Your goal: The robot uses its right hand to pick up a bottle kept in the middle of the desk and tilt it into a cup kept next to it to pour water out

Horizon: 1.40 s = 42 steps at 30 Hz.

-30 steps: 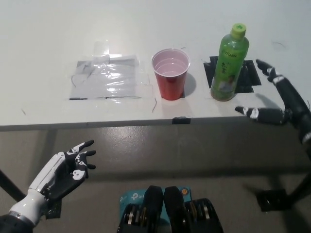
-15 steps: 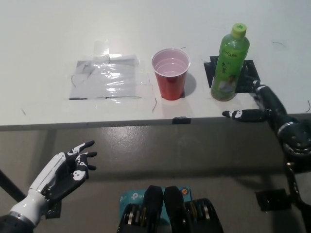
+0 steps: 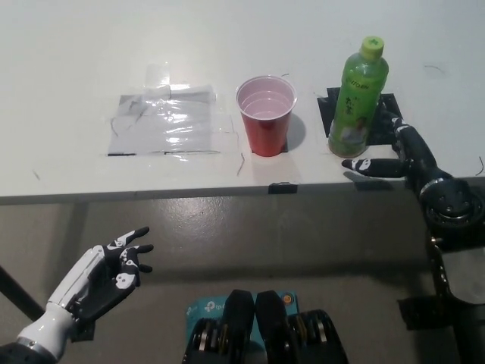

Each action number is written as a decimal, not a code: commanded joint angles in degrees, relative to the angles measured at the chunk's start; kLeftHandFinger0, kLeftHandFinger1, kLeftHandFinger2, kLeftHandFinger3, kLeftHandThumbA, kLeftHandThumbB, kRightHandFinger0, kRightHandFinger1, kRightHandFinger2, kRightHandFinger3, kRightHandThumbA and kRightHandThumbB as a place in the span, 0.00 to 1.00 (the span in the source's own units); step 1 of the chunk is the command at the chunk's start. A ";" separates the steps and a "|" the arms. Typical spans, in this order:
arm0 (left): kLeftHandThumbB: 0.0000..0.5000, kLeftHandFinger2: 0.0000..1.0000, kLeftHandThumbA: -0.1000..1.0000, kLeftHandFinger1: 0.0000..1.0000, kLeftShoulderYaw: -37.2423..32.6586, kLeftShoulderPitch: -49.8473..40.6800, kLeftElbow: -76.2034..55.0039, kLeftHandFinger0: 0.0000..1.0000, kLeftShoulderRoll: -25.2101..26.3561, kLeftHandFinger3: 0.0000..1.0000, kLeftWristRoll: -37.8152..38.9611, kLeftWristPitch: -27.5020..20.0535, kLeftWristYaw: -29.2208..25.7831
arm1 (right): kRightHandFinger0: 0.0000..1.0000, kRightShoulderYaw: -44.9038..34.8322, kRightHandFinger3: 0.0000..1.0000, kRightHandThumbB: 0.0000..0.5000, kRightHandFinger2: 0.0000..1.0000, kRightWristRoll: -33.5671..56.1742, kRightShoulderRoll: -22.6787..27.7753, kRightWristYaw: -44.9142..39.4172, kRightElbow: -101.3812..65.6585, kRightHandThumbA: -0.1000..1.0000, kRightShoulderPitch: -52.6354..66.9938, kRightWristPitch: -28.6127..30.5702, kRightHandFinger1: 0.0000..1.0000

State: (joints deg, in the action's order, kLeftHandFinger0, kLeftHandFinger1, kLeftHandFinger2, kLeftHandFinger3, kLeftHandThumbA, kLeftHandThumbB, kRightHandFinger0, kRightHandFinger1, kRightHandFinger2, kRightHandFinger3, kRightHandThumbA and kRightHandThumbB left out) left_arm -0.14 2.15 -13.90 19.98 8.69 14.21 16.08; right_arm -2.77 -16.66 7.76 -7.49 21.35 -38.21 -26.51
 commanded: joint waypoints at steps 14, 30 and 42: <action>0.23 1.00 0.77 0.87 -0.57 -0.10 -1.63 0.76 0.79 1.00 -0.71 -1.59 1.03 | 1.00 1.75 1.00 1.00 1.00 -10.35 -1.29 -0.52 -1.34 0.92 -6.61 -0.42 1.00; 0.26 1.00 0.77 0.86 -1.33 -1.42 -1.36 0.75 0.34 1.00 -0.56 -1.99 1.26 | 1.00 0.16 1.00 1.00 1.00 -11.27 -3.84 -1.06 2.02 0.84 -9.09 -0.42 1.00; 0.28 1.00 0.77 0.87 -2.33 -2.76 -2.07 0.77 0.04 1.00 -1.04 -1.78 0.99 | 1.00 -1.39 1.00 1.00 1.00 -11.87 -6.52 6.95 8.18 0.85 -11.15 -0.42 1.00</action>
State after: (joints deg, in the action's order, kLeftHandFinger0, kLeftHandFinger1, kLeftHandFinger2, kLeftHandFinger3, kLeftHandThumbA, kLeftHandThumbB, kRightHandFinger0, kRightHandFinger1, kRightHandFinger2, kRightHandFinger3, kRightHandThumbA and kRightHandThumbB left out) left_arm -2.23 0.08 -13.96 19.92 7.74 13.88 16.34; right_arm -3.31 -27.88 2.41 -4.63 28.58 -45.72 -27.01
